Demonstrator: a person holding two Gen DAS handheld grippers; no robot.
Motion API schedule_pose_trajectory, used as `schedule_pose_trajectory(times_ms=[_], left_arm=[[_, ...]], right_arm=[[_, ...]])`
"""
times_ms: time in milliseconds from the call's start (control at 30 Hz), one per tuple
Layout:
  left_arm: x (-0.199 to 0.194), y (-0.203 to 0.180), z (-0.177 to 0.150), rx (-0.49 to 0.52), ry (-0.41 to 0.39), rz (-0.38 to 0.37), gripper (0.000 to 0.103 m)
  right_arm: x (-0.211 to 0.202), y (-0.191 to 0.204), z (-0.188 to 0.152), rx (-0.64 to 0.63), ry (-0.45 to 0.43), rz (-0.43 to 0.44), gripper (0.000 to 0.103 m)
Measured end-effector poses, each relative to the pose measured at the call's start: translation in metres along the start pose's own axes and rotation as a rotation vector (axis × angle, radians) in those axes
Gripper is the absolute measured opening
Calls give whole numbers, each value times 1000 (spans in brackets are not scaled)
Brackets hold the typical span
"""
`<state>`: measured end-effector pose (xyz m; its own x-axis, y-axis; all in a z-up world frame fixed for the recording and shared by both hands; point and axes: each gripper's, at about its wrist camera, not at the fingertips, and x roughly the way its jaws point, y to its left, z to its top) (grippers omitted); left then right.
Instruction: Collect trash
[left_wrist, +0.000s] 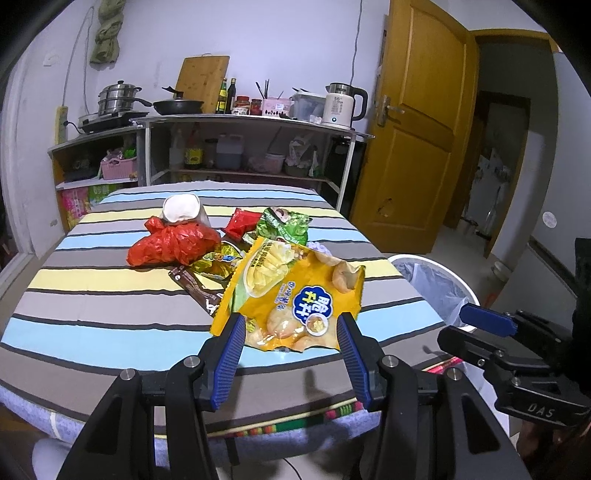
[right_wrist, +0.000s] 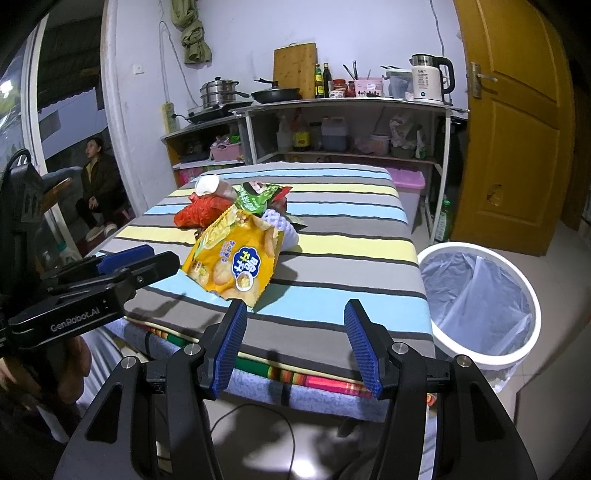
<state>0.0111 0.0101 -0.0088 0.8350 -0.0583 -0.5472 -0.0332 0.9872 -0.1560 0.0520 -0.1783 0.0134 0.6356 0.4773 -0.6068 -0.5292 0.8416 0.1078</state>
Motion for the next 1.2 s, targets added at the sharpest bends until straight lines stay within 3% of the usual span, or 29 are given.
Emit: schedule_pose_trajectory(times_ms=[400,933,1000,1133,1200], left_arm=[[51,27,12,30,62,14,51],[93,45,22,36,144,-110,54],[94,46,21,33,152,-125,49],[97,49,19,28,167,-141,24],[96,50,17,22,169,-147,19]], right_arm=[[23,-2,8,-7,30,13,56],[47,-2,20,-12,56,8,56],[47,-1,21,-12,57,6,56],[48,-1,21,-11,62,2,56],[49,-1,21,-10,65,2,56]])
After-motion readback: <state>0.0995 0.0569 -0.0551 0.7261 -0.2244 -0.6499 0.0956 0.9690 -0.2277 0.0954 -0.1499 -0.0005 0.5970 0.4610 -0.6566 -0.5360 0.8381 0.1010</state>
